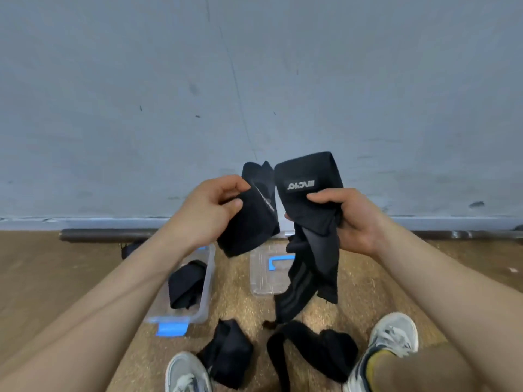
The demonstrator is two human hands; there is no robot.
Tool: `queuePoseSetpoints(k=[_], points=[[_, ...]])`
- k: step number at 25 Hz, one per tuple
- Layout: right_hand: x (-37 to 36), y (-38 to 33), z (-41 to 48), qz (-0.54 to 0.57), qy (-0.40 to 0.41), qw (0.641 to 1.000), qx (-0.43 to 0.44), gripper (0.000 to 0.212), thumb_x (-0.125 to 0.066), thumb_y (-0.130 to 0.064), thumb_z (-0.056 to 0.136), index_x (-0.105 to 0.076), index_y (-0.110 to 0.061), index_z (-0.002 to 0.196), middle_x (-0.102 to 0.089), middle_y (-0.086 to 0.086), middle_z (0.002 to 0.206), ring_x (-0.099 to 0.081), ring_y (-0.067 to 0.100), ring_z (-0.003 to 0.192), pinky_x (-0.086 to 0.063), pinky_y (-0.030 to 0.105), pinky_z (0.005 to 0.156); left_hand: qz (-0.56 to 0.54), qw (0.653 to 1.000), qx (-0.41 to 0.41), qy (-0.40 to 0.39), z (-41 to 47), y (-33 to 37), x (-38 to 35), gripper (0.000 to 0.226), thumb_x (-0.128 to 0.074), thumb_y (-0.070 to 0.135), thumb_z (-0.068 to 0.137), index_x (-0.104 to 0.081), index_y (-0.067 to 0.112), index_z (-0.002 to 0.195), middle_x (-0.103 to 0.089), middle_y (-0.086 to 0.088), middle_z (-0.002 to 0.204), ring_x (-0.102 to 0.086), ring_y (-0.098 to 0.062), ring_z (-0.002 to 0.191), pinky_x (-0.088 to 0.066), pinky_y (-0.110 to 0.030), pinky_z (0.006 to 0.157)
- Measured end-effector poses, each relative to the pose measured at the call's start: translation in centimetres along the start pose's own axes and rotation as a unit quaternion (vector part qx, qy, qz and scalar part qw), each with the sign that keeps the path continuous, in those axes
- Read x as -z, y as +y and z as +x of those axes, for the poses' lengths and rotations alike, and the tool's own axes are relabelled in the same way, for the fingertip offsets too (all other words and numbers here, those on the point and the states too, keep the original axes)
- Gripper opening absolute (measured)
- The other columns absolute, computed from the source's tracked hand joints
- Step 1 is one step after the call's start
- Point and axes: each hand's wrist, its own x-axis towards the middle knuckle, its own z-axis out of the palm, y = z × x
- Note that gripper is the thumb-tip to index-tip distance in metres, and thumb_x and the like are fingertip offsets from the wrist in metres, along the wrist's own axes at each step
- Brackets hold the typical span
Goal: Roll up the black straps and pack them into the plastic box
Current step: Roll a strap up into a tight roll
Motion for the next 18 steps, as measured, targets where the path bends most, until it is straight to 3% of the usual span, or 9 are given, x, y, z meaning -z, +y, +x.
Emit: queuePoseSetpoints(k=[3, 8, 10, 13, 15, 18], points=[[-2.0, -1.5, -0.3, 0.0, -0.038, 0.999, 0.017, 0.043, -0.063, -0.018, 0.074, -0.069, -0.003, 0.114, -0.072, 0.019, 0.112, -0.068, 0.036, 0.099, -0.054, 0.044, 0.093, 0.023, 0.999, -0.023, 0.019, -1.4, -0.1, 0.5, 0.041, -0.045, -0.008, 0.096, -0.072, 0.022, 0.092, -0.072, 0.008, 0.093, -0.064, -0.005, 0.092, -0.047, -0.019, 0.087], [-2.0, -2.4, -0.1, -0.119, -0.119, 0.986, -0.016, 0.048, -0.068, -0.022, 0.071, -0.068, 0.002, 0.112, -0.069, 0.024, 0.109, -0.069, 0.036, 0.086, -0.056, 0.042, 0.084, -0.074, 0.996, -0.011, 0.051, -1.7, -0.3, 3.1, 0.055, -0.04, -0.019, 0.088, -0.065, 0.02, 0.058, -0.064, -0.002, 0.064, -0.057, -0.016, 0.064, -0.043, -0.027, 0.061], [-1.4, -1.9, 0.3, -0.178, -0.163, 0.969, -0.059, 0.059, -0.071, -0.013, 0.063, -0.065, 0.001, 0.12, -0.067, 0.026, 0.117, -0.067, 0.035, 0.095, -0.053, 0.047, 0.093, -0.113, 0.993, -0.018, 0.038, -1.8, -0.4, 3.6, 0.054, -0.04, -0.024, 0.082, -0.062, 0.017, 0.054, -0.064, -0.007, 0.065, -0.057, -0.021, 0.064, -0.043, -0.029, 0.061], [-2.0, -1.0, 1.3, -0.217, -0.26, 0.94, -0.043, 0.081, -0.071, -0.006, 0.061, -0.056, -0.027, 0.137, -0.057, 0.011, 0.141, -0.056, 0.033, 0.127, -0.041, 0.052, 0.11, -0.149, 0.988, -0.03, 0.022, -1.8, -0.2, 4.0, 0.06, -0.035, -0.031, 0.071, -0.06, 0.018, 0.047, -0.064, -0.002, 0.063, -0.056, -0.018, 0.057, -0.045, -0.025, 0.056], [-2.6, -0.7, 1.7, -0.257, -0.304, 0.917, -0.031, 0.088, -0.072, -0.003, 0.062, -0.049, -0.035, 0.14, -0.056, 0.002, 0.143, -0.055, 0.029, 0.13, -0.045, 0.047, 0.108, -0.177, 0.983, -0.041, 0.019, -1.7, 0.2, 4.3, 0.063, -0.033, -0.032, 0.067, -0.059, 0.02, 0.043, -0.062, 0.001, 0.061, -0.054, -0.015, 0.052, -0.044, -0.022, 0.052], [-3.5, -0.3, 1.5, -0.358, -0.304, 0.883, -0.001, 0.079, -0.074, -0.001, 0.069, -0.05, -0.027, 0.139, -0.064, 0.004, 0.133, -0.062, 0.023, 0.12, -0.053, 0.033, 0.096, -0.22, 0.974, -0.04, 0.023, -1.9, 0.4, 4.5, 0.064, -0.03, -0.031, 0.07, -0.058, 0.02, 0.042, -0.061, 0.0, 0.063, -0.052, -0.014, 0.05, -0.043, -0.02, 0.05]])
